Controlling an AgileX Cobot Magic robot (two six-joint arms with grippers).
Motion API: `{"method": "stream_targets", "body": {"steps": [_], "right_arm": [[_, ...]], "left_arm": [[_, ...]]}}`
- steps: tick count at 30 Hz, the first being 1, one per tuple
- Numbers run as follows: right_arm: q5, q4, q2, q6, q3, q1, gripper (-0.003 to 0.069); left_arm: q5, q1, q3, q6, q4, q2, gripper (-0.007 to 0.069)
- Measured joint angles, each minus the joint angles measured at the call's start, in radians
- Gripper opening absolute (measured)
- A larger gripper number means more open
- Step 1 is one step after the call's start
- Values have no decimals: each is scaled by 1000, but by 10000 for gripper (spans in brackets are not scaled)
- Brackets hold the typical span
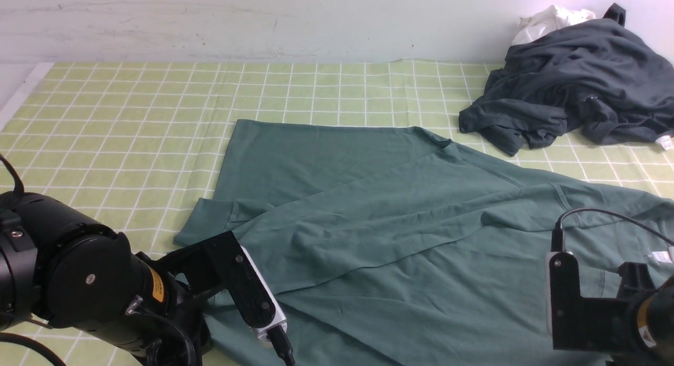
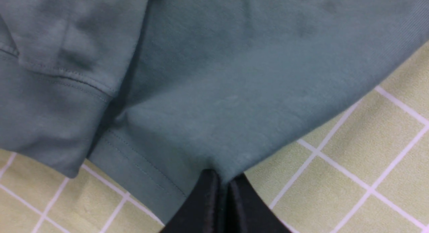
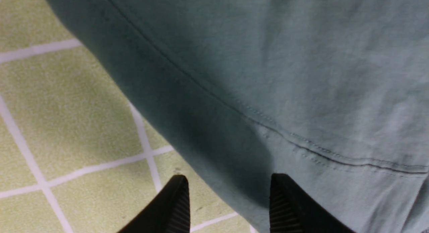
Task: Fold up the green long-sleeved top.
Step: Use both arms simultaneously to clamp the lower edge of the clothing fabric
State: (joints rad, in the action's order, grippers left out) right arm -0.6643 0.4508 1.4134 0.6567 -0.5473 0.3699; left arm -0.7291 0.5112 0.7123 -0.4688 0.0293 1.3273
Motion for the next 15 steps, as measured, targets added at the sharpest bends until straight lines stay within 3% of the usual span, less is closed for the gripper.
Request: {"method": "stream_targets", "body": {"steps": [11,15], "right_arm": [[73,0,48,-1,0,0,246],[77,-12,66,-1,-8,0,160]], "left_arm": [[2,0,0,0,26,0,-1],[4,0,0,6,34,1,-1]]}}
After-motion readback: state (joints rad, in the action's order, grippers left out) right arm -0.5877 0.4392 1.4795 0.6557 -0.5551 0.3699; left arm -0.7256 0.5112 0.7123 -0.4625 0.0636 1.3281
